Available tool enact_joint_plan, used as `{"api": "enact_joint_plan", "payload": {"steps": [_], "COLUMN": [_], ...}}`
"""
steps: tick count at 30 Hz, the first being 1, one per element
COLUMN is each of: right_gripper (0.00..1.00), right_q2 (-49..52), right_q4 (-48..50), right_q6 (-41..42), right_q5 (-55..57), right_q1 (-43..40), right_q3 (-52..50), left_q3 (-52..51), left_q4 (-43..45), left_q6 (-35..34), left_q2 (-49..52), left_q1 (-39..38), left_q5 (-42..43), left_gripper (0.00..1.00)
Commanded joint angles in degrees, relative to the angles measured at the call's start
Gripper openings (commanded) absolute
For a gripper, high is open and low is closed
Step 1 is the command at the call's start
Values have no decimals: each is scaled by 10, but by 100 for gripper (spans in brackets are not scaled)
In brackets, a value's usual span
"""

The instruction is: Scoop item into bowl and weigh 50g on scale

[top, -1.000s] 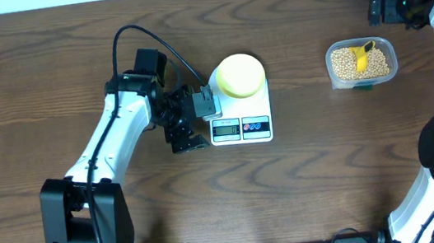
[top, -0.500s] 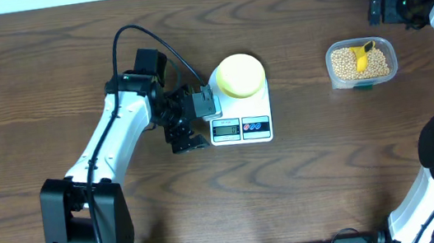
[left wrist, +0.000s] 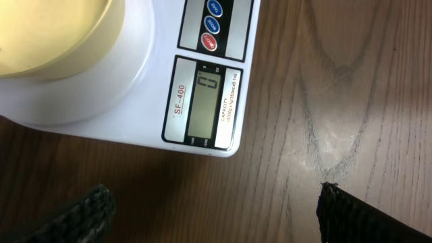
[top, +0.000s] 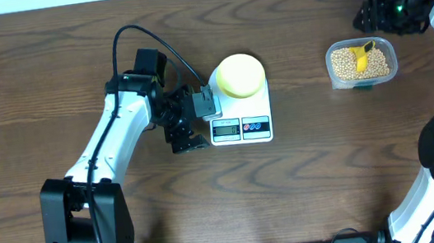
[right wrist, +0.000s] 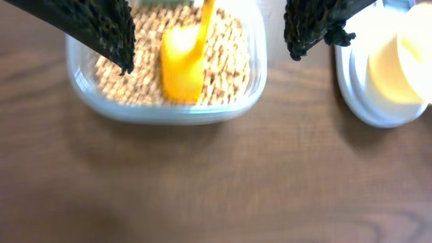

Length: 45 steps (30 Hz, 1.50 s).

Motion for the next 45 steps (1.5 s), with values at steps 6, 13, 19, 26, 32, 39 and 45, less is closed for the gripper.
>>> {"api": "enact_joint_plan", "payload": {"steps": [6, 13, 19, 26, 32, 39, 45], "right_gripper": [70, 60, 40, 18, 17, 45, 40], "right_q2": [-14, -14, -14, -14, -14, -14, -14], "right_q4": [-38, 43, 90, 116, 94, 45, 57], "right_q6": [-7, -23, -40, -40, -40, -13, -14], "right_q5": [92, 49, 55, 127, 138, 112, 110], "right_q1": [12, 29, 45, 47, 47, 47, 47], "right_q3": [-74, -127, -127, -125, -80, -84, -98], "left_q3": [-1, -1, -1, -1, -1, -1, -1], "left_q4": [-2, -2, -2, -2, -2, -2, -2], "left_q6": [6, 6, 6, 6, 6, 6, 6], "left_q2": [4, 4, 4, 4, 4, 4, 4], "left_q1": [3, 3, 3, 2, 3, 3, 3], "left_q5": [9, 9, 9, 9, 9, 9, 9], "left_gripper": [98, 97, 98, 98, 98, 98, 98]}}
